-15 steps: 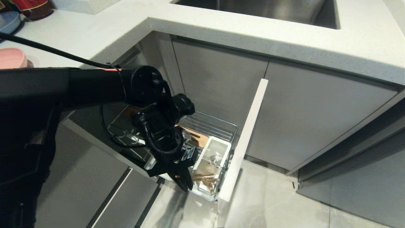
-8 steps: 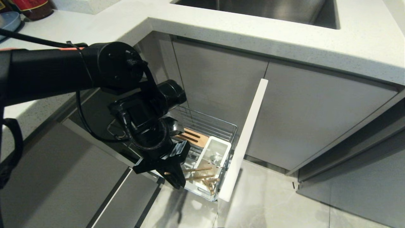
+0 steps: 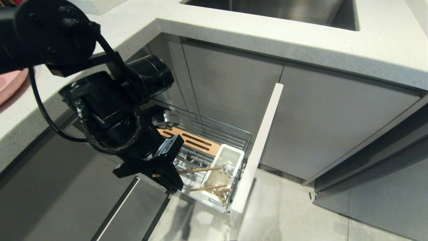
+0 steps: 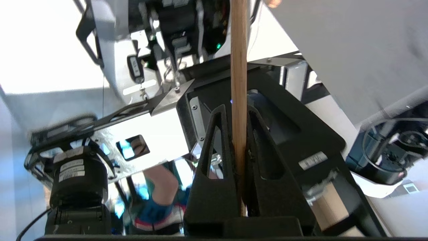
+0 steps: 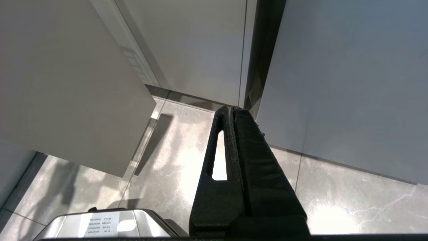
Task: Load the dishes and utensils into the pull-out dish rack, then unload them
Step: Take the chopsticks out of the cupboard
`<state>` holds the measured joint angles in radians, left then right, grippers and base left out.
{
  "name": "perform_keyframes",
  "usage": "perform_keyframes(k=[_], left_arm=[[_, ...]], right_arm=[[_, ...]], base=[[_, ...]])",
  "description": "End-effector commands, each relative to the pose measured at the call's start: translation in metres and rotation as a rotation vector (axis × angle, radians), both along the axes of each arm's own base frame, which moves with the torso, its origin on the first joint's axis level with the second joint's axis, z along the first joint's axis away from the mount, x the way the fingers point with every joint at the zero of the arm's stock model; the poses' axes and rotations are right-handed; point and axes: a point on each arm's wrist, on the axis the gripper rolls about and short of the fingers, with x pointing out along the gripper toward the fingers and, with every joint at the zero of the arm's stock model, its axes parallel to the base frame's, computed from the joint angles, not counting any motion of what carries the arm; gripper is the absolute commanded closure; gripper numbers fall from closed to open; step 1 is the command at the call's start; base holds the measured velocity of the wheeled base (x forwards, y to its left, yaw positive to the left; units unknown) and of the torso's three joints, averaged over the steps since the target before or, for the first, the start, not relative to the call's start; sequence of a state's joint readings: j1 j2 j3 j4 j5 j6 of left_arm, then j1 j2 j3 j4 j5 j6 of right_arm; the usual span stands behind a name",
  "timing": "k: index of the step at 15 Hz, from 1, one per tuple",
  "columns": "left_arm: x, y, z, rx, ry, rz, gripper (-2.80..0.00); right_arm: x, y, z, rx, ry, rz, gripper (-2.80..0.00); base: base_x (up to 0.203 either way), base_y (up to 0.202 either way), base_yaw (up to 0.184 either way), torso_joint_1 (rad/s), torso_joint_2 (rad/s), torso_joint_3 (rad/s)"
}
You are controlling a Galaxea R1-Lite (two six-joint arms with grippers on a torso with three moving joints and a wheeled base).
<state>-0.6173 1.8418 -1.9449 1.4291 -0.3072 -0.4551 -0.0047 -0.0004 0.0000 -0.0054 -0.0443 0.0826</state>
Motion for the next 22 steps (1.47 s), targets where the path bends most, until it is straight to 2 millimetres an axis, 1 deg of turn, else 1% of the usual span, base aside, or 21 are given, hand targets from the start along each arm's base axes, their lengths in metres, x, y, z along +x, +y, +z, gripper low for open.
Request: perform_keyframes(k=[1, 5, 7, 9, 13, 14, 16, 19, 22], left_arm=[[-0.022, 0.013, 0.021, -0.038, -0.057, -0.006, 0.00], [-0.050, 0.025, 0.041, -0.066, -0.134, -0.034, 0.00], [-0.070, 0.036, 0.055, -0.104, -0.196, -0.046, 0.00], [-0.090, 0.050, 0.070, -0.149, -0.292, -0.048, 0.00], [-0.133, 0.086, 0.103, -0.309, -0.540, -0.020, 0.00], [-0.143, 0.096, 0.111, -0.354, -0.608, -0.002, 0.00], [-0.157, 0.112, 0.122, -0.420, -0.718, 0.056, 0.00], [-0.172, 0.132, 0.135, -0.461, -0.871, 0.186, 0.00], [-0.184, 0.146, 0.145, -0.452, -1.021, 0.332, 0.00]], right_arm=[[0.000, 0.000, 0.000, 0.000, -0.005, 0.000, 0.00], [0.000, 0.000, 0.000, 0.000, -0.005, 0.000, 0.00], [0.000, 0.000, 0.000, 0.000, -0.005, -0.001, 0.00], [0.000, 0.000, 0.000, 0.000, -0.005, 0.000, 0.00], [0.000, 0.000, 0.000, 0.000, -0.005, -0.001, 0.00], [0.000, 0.000, 0.000, 0.000, -0.005, 0.000, 0.00], [0.000, 0.000, 0.000, 0.000, -0.005, 0.000, 0.00], [0.000, 0.000, 0.000, 0.000, -0.005, 0.000, 0.00], [0.000, 0.000, 0.000, 0.000, -0.005, 0.000, 0.00]], base=[[0.000, 0.000, 0.000, 0.000, 0.00, 0.000], [0.000, 0.000, 0.000, 0.000, 0.00, 0.000], [0.000, 0.000, 0.000, 0.000, 0.00, 0.000], [0.000, 0.000, 0.000, 0.000, 0.00, 0.000], [0.000, 0.000, 0.000, 0.000, 0.00, 0.000], [0.000, 0.000, 0.000, 0.000, 0.00, 0.000], [0.000, 0.000, 0.000, 0.000, 0.00, 0.000], [0.000, 0.000, 0.000, 0.000, 0.00, 0.000], [0.000, 0.000, 0.000, 0.000, 0.00, 0.000]])
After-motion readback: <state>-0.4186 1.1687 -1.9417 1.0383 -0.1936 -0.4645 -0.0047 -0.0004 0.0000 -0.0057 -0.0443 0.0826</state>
